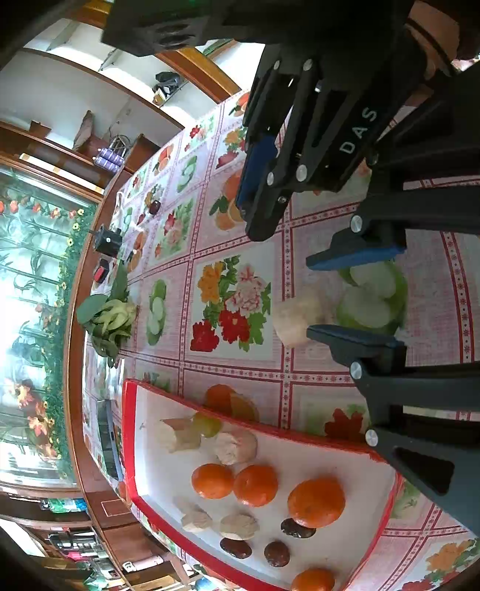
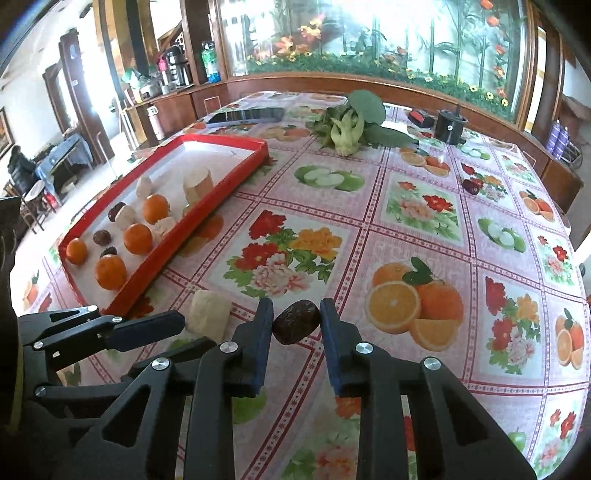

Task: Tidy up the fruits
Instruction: 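Carry the yam cube and date toward the tray with both grippers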

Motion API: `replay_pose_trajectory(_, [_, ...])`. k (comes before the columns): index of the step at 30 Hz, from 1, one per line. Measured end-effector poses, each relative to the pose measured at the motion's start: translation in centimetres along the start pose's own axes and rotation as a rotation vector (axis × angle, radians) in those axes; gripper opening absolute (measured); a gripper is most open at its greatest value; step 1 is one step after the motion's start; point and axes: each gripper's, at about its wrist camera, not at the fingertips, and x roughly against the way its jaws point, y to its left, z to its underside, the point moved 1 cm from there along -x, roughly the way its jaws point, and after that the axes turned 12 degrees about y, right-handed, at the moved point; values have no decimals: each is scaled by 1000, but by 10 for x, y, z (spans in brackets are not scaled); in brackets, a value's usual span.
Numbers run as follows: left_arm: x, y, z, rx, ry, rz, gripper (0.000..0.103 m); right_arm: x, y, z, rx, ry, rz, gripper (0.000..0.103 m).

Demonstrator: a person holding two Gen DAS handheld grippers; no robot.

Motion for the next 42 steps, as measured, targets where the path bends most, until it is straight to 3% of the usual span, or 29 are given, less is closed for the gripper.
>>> replay_pose_trajectory(7, [5,6,3,-5,-1,66,33,-4,-8,3,-19,23,20,25])
replay_pose_trajectory(17, [-21,11,-6,38,63,9,33,-16,-21,15,-52,64,13,26])
replay_pose_trajectory(21, [-30,4,-18,40,61,-19,43,-22,-29,19,-79,86,-5,26])
replay_pose_trajectory(23, [-32,3,-22,47,55,-29,44,-24,-31,19,-79,90,-10,26])
replay_pose_trajectory(25, [-33,5,-24,64,51,-10,43,-25,-31,20,-72,91,-10,26])
replay_pose_trajectory(27, [-34,8,-26,76,50,-2,33,-25,-30,20,-64,85,-12,26])
replay_pose_trajectory(36, [-25,-6,-12,1,41,-36,33,-14,-29,19,-39,37,-18,26])
replay_pose_trajectory(42, [-12,-6,-9,7,18,-43,33,-10,-16,10,-2,28,-21,26])
